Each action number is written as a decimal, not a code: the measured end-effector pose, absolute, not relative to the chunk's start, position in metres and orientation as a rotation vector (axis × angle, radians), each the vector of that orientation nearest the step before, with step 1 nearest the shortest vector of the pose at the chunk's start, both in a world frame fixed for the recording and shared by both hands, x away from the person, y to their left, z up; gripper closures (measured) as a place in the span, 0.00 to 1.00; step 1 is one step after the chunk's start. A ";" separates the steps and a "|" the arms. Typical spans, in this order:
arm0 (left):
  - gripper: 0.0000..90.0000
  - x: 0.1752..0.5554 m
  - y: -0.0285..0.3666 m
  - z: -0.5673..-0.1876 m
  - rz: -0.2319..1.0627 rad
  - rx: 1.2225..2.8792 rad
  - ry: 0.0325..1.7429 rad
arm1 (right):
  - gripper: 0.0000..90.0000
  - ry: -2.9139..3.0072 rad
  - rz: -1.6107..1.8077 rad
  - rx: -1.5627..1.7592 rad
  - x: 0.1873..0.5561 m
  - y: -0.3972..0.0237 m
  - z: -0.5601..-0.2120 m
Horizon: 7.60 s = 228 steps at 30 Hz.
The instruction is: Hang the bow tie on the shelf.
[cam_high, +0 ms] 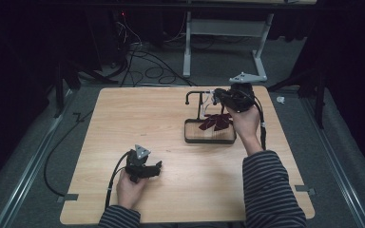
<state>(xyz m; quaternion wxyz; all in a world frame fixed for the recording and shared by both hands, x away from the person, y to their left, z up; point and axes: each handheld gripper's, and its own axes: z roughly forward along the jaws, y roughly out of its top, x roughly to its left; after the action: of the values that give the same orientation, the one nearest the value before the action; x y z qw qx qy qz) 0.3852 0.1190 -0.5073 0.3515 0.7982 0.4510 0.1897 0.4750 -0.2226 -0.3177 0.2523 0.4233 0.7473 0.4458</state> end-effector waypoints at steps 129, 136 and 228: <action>0.22 0.385 0.119 -0.507 0.490 2.066 1.168 | 0.71 1.972 1.363 1.256 0.368 -0.294 -0.376; 0.22 0.385 0.119 -0.507 0.491 2.067 1.167 | 0.72 1.981 1.360 1.275 0.365 -0.293 -0.387; 0.22 0.385 0.119 -0.507 0.492 2.066 1.171 | 0.70 2.091 1.375 1.476 0.333 -0.280 -0.488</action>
<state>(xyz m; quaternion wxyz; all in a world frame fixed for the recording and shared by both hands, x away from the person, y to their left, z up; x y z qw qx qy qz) 0.3847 0.1185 -0.5071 0.3508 0.7978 0.4521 0.1902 0.3326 -0.2805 -0.4885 0.1178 0.5043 0.7148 0.4700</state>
